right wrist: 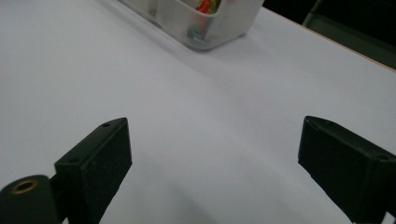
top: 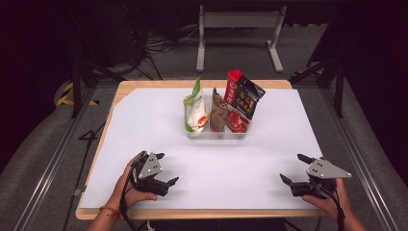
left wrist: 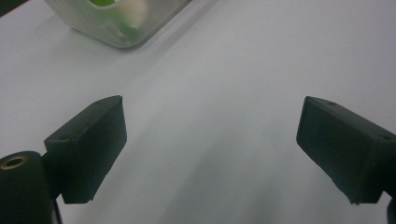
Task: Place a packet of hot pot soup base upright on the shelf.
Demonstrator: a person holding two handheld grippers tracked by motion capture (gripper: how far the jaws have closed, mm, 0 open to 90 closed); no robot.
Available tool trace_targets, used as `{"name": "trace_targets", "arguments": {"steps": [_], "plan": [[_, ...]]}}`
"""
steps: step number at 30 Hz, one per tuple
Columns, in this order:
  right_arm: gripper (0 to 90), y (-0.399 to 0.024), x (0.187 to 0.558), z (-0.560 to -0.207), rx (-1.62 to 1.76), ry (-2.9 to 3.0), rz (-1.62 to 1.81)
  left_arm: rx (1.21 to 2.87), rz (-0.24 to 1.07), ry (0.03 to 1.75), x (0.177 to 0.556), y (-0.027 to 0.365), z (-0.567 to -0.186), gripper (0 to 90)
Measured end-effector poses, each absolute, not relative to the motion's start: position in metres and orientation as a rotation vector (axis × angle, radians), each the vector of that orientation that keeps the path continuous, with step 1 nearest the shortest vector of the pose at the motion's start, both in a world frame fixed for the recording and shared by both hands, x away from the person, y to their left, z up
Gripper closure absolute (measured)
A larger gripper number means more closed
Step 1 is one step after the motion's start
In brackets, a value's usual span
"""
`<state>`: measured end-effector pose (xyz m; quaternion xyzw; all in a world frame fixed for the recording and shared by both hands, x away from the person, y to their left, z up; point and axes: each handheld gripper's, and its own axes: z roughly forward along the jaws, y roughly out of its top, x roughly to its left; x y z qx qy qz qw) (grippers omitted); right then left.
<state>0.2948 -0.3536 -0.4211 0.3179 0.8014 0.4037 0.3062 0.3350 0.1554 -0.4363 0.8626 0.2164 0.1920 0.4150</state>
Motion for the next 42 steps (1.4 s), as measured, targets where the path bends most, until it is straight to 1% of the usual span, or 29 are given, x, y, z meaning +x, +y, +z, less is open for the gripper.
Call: {"name": "trace_targets", "arguments": {"steps": [5,14,27,42], "plan": [[7.5,-0.364,0.287,-0.426,0.865,2.093,1.057,2.166,0.482,0.539,0.335,0.155,-0.436,9.2],[7.5,-0.376,0.281,-0.431,0.916,2.042,1.094,2.159,0.482,0.541,0.337,0.156,-0.435,8.9],[7.5,-0.379,0.277,-0.432,0.93,2.031,1.105,2.164,0.488,0.534,0.339,0.152,-0.434,8.9],[7.5,-0.371,0.276,-0.433,0.922,2.044,1.085,2.172,0.487,0.521,0.335,0.151,-0.434,8.8]]}}
